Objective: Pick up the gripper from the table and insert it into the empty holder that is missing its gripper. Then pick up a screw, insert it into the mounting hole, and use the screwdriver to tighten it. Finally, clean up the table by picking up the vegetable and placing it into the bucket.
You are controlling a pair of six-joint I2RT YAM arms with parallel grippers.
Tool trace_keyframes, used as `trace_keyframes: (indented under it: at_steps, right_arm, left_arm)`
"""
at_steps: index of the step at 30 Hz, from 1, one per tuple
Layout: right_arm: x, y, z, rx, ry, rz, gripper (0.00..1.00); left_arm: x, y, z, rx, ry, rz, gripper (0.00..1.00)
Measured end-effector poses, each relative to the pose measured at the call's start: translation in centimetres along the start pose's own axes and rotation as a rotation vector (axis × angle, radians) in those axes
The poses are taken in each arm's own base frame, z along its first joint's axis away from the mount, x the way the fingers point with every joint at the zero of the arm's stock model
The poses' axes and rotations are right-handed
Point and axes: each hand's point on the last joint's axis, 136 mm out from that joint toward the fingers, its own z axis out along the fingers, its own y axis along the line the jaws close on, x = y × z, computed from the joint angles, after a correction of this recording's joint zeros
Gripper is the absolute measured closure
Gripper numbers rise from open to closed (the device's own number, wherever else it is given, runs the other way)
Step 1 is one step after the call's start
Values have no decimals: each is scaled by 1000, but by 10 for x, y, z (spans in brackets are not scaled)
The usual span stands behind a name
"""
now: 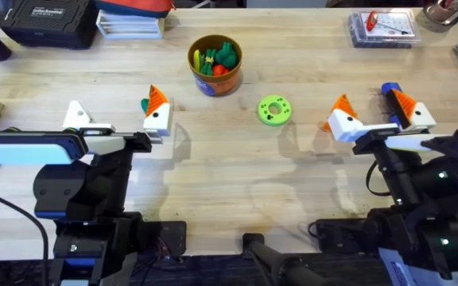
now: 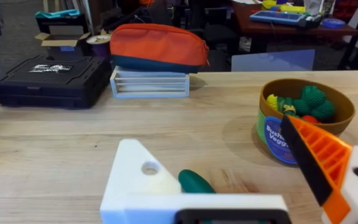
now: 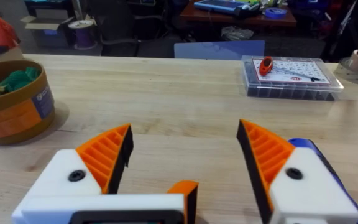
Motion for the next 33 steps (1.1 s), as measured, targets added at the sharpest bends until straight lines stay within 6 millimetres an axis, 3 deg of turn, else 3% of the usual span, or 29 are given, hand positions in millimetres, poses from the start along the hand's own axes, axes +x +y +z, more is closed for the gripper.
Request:
trace_keyframes:
  at_steps: [18, 22, 25, 29, 33]
  right_arm:
    - [3, -1, -3, 8, 44, 7, 8]
    - [-21, -1, -20, 14, 210, 21, 9]
    - [-48, -1, -27, 16, 286, 27, 9]
    - [-73, -1, -28, 17, 404, 31, 9]
    - [-74, -1, -20, 19, 528, 37, 9]
  left_arm:
    - [2, 0, -2, -1, 34, 0, 38]
    - [-41, 4, -11, -29, 109, 1, 39]
    - [-60, 7, -8, -49, 185, 3, 38]
    - [-60, 11, 3, -71, 368, 11, 38]
    - [-63, 13, 23, -81, 470, 16, 39]
